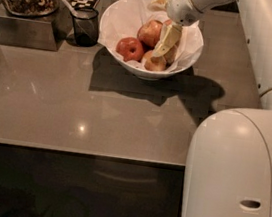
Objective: Pick apple from white bowl
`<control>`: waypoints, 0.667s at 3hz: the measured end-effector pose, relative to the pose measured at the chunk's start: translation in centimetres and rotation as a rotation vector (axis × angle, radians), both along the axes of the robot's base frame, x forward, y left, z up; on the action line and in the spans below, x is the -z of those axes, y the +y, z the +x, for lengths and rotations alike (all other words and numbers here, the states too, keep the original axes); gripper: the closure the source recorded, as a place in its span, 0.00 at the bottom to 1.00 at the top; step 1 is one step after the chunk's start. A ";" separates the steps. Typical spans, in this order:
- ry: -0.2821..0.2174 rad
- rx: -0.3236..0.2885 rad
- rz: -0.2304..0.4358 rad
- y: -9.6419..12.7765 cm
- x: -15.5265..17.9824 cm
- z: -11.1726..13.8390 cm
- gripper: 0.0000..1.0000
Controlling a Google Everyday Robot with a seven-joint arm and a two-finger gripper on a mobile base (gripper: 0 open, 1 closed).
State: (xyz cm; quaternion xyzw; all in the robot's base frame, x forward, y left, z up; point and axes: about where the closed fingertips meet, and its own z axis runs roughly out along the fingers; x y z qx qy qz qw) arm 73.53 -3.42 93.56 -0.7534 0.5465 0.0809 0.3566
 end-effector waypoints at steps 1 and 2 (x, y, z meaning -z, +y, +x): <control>0.002 0.001 -0.001 0.0 0.2 0.1 0.43; 0.008 0.005 -0.002 -0.1 0.6 0.3 0.43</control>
Offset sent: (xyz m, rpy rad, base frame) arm 0.0071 -0.0104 -0.0053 -0.0063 0.0127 -0.0178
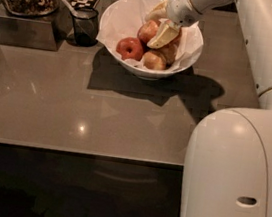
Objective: Pick apple from white bowl
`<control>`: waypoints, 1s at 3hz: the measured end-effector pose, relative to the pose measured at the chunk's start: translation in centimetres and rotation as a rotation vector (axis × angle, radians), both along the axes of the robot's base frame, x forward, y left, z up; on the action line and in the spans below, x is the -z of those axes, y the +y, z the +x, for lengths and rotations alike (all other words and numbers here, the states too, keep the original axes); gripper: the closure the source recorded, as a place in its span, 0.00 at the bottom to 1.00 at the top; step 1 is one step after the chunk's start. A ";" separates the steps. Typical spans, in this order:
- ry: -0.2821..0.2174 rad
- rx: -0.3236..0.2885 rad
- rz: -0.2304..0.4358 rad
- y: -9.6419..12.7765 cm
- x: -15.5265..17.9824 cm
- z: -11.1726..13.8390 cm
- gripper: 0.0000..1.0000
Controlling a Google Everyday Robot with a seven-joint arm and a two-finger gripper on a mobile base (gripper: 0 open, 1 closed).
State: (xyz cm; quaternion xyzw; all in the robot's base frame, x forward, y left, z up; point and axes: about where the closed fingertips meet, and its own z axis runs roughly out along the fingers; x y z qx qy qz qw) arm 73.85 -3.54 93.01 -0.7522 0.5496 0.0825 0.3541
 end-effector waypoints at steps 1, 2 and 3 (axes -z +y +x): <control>0.013 -0.004 0.000 0.0 0.6 0.2 0.34; 0.028 -0.017 -0.001 0.1 1.1 0.3 0.26; 0.029 -0.017 -0.001 0.1 0.7 0.3 0.26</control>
Offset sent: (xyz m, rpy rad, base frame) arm 0.0082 -0.0066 -0.0086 -0.0062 0.0450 0.0312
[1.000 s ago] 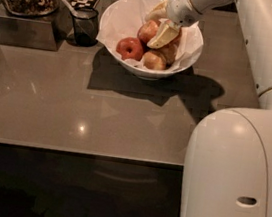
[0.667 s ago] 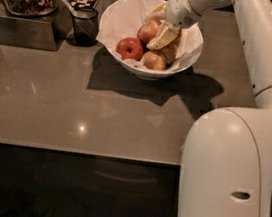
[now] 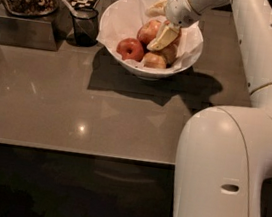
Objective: Pick apple from white bowl
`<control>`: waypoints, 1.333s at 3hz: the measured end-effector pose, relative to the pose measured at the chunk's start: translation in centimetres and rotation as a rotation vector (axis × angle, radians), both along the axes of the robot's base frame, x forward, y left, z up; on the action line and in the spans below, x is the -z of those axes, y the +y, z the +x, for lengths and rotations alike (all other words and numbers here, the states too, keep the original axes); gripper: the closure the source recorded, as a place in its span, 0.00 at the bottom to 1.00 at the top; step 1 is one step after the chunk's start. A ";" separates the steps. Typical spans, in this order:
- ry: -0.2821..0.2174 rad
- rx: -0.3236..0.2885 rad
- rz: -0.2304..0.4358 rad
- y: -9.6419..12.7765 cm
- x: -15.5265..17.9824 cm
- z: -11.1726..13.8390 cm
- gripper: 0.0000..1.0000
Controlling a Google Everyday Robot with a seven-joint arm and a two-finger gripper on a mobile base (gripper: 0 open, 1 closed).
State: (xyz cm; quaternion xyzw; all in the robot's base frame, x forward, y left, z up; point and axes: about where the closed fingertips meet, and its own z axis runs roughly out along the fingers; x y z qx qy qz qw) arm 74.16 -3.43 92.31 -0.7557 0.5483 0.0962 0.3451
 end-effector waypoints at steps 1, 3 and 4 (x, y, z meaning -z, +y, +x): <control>0.007 -0.001 0.004 0.1 0.1 0.1 0.43; 0.022 0.003 0.012 0.1 0.5 0.3 0.89; 0.045 0.042 0.102 -0.9 -0.1 0.2 1.00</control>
Offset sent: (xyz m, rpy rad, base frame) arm 0.0039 -0.0069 -0.0147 0.0193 0.0480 -0.0107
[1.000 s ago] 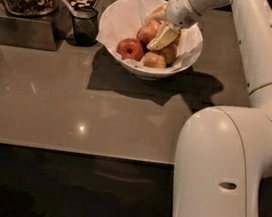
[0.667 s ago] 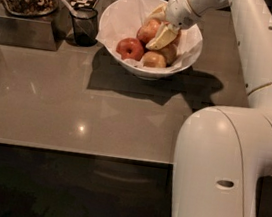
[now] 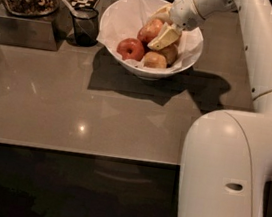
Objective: Pick apple from white bowl
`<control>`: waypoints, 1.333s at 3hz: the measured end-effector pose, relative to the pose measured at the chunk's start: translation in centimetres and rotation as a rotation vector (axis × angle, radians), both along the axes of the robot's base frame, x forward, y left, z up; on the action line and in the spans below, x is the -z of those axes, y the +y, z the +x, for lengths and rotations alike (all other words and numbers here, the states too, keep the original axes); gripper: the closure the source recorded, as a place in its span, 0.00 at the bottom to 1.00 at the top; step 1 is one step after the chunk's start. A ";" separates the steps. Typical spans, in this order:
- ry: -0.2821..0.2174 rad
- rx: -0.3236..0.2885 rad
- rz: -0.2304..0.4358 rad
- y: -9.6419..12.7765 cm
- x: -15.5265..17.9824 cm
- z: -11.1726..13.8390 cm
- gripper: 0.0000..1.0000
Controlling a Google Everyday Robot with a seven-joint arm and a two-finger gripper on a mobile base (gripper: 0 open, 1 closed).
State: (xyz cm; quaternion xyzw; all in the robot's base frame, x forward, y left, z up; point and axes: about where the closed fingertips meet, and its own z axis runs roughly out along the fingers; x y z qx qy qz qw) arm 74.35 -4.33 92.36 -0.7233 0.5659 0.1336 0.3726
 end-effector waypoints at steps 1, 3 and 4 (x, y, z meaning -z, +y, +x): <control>0.004 0.046 0.248 -3.0 -1.4 -0.1 1.00; 0.098 0.026 0.773 -9.6 -7.9 -6.8 1.00; 0.167 0.042 0.869 -11.4 -9.9 -11.3 1.00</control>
Offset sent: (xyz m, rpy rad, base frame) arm -0.0816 -0.1168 0.1017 1.0494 0.0926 0.0427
